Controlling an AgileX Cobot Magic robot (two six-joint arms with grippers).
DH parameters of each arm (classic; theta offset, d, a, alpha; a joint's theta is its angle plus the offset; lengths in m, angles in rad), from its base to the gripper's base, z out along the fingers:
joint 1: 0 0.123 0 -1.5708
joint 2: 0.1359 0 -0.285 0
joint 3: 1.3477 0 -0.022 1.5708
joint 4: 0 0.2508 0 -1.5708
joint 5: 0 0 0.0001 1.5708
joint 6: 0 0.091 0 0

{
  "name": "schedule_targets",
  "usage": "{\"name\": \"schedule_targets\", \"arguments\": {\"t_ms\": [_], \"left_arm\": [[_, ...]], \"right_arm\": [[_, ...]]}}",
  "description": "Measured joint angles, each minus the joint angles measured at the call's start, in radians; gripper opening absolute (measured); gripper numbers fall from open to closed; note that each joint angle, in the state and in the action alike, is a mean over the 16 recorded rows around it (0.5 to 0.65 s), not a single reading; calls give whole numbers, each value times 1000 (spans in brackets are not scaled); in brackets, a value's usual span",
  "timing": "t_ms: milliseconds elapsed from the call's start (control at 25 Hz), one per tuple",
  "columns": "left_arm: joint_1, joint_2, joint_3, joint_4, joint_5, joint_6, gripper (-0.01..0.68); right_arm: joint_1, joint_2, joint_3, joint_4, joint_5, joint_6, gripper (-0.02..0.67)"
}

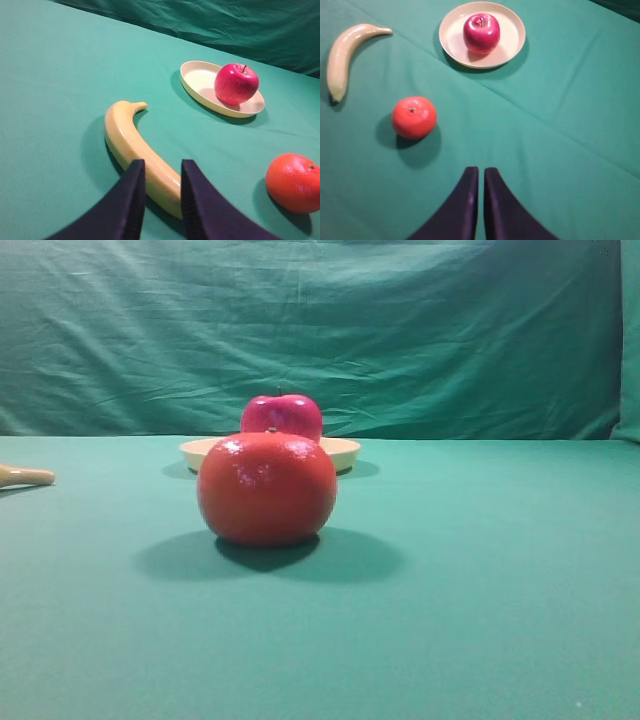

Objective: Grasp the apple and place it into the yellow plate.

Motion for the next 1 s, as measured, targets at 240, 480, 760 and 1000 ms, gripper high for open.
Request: {"name": "schedule_targets", "arguments": {"t_ms": [240,480,760,1000], "left_arm": [[0,0,0,0,0,0,157],[0,0,0,0,0,0,157],[0,0,0,0,0,0,157],[0,0,0,0,0,0,157]], "right_arm": [[-87,-157,184,-3,-161,-2,0],[-209,-355,407,-3,-337,-6,0],[-330,-578,675,-3,-508,-9,0],[-402,-719,863,5,-597,-10,0]]}}
